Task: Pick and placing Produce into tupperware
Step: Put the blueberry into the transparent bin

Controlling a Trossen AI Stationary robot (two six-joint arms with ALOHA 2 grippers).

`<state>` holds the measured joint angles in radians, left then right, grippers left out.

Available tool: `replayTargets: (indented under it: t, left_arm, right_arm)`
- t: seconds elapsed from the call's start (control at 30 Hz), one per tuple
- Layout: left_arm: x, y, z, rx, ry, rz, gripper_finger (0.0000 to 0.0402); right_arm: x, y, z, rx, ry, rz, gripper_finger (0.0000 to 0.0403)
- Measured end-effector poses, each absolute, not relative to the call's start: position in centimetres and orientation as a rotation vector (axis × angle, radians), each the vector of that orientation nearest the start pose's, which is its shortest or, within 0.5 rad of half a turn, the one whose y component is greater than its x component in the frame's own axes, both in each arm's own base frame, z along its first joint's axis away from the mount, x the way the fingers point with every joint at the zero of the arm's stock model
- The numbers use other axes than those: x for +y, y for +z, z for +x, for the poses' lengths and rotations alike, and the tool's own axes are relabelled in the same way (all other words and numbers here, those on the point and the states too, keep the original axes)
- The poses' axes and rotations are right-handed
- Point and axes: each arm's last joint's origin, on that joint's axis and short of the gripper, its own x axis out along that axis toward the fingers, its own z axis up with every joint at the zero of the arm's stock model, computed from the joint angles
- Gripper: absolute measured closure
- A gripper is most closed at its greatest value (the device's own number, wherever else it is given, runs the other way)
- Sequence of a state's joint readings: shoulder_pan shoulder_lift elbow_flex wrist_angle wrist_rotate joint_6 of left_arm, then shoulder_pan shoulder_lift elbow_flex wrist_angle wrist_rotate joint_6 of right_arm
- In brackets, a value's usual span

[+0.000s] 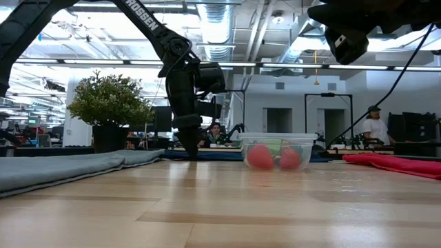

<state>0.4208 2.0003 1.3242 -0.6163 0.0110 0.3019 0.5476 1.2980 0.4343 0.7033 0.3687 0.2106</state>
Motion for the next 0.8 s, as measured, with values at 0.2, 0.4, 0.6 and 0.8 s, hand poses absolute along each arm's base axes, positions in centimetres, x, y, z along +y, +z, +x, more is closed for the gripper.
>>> replayTargets:
  t: [0.2,0.4,0.6,0.8]
  left_arm:
    - [15.6,14.4,35.1,1.309,0.153,-0.028,0.0216]
    - [15.3,14.4,34.8,1.346,0.135,-0.043,0.0203]
    - [14.6,14.4,35.1,1.34,0.101,-0.049,0.0211]
    - [13.8,14.5,35.5,1.34,0.102,-0.012,0.022]
  right_arm:
    - [12.0,19.5,21.6,0.162,0.162,0.139,0.0278]
    - [12.0,19.5,21.6,0.165,0.162,0.137,0.0278]
    - [12.0,19.4,21.6,0.18,0.159,0.145,0.0278]
    - [12.0,19.3,21.6,0.184,0.158,0.153,0.0278]
